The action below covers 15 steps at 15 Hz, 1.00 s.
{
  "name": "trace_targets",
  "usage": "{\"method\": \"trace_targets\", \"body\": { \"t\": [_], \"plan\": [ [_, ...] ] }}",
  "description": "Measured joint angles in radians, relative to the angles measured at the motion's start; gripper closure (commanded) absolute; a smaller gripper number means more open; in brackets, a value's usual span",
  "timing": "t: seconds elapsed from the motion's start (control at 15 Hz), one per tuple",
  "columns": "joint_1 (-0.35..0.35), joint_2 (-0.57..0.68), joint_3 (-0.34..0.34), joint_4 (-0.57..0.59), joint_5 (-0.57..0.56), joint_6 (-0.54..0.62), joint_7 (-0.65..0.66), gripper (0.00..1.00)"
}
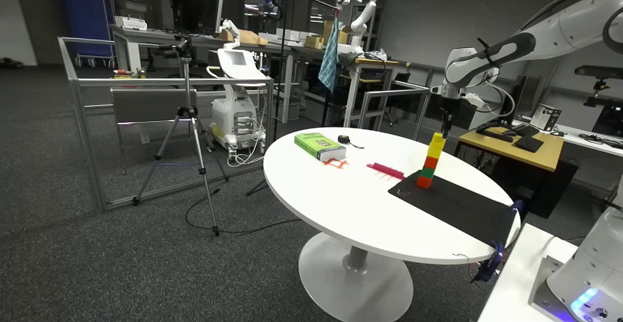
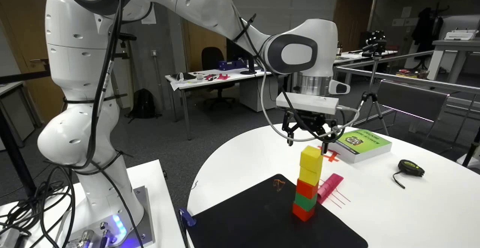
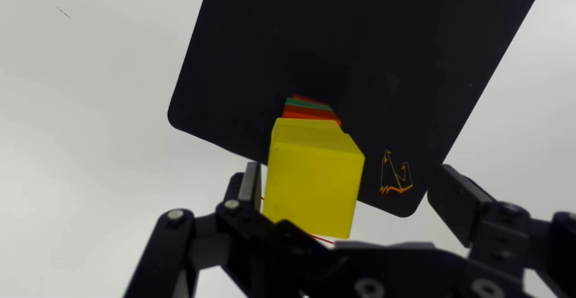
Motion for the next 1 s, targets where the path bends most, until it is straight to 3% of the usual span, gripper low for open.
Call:
{"method": "trace_targets", "body": {
  "t": [0.4, 1.0],
  "plan": [
    [0.0, -0.031, -0.001, -0.031, 0.0, 0.013, 0.005, 0.0],
    [-0.001, -0.044, -0.009, -0.072, -0.005, 0.161, 0.113, 0.0]
  ]
}}
